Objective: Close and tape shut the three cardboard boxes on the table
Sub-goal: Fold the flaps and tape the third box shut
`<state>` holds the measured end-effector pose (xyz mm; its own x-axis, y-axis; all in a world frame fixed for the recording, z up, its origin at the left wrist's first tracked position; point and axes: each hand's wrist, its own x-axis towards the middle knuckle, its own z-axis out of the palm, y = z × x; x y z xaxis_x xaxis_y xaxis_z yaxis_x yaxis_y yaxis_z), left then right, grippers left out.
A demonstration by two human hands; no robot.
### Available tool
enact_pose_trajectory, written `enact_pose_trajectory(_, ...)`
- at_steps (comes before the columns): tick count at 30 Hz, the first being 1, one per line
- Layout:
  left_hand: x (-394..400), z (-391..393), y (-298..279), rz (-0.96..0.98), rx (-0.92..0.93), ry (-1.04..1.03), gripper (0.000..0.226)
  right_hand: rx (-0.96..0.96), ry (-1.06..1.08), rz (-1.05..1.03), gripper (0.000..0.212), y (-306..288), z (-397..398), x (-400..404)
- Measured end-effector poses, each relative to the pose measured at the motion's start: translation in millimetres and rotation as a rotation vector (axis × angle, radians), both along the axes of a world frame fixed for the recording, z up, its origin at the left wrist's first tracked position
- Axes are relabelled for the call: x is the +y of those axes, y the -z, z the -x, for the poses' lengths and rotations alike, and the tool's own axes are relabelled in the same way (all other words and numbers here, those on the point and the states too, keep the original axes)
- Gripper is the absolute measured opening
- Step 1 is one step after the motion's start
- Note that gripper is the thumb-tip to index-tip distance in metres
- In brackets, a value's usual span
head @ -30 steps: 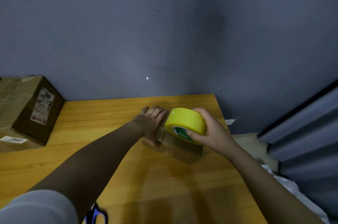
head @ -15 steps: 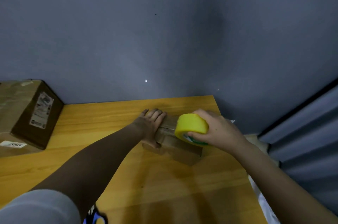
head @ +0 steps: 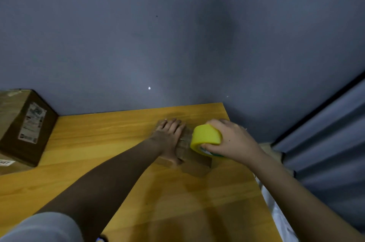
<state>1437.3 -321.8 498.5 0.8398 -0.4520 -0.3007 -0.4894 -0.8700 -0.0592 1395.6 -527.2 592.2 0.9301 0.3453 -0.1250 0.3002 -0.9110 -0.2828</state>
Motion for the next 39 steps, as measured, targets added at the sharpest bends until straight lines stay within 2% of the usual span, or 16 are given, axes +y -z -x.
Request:
enact_pose_trajectory(6,-2,0,4,-0.100,-0.031,0.003,0.138,-0.007,-0.013,0.067,0.058,-1,-3,10)
enact_pose_trajectory(12,-17,10,2,0.058,-0.030,0.110,0.128,-0.004,-0.008,0.051,0.054,-2,-4,9)
enact_pose_trajectory(15,-23,10,6,0.130,0.017,0.006,0.134,-0.020,-0.021,0.047,0.058,0,-4,13)
enact_pose_trajectory(18,-20,10,8,0.091,0.042,0.007,0.132,-0.032,-0.019,0.006,0.070,-2,-5,13)
enact_pose_trajectory(22,-24,8,8,0.069,0.054,-0.007,0.132,0.025,-0.065,-0.163,0.062,4,-6,-6)
enact_pose_trajectory(26,-24,7,8,0.071,0.061,-0.022,0.130,0.057,-0.058,-0.260,0.068,11,-4,-14)
enact_pose_trajectory(32,-24,5,8,0.132,0.040,-0.018,0.128,0.033,-0.097,-0.144,0.063,9,-12,-16)
enact_pose_trajectory(39,-25,3,8,0.148,0.029,-0.010,0.126,0.044,-0.076,0.147,0.064,7,-4,-46)
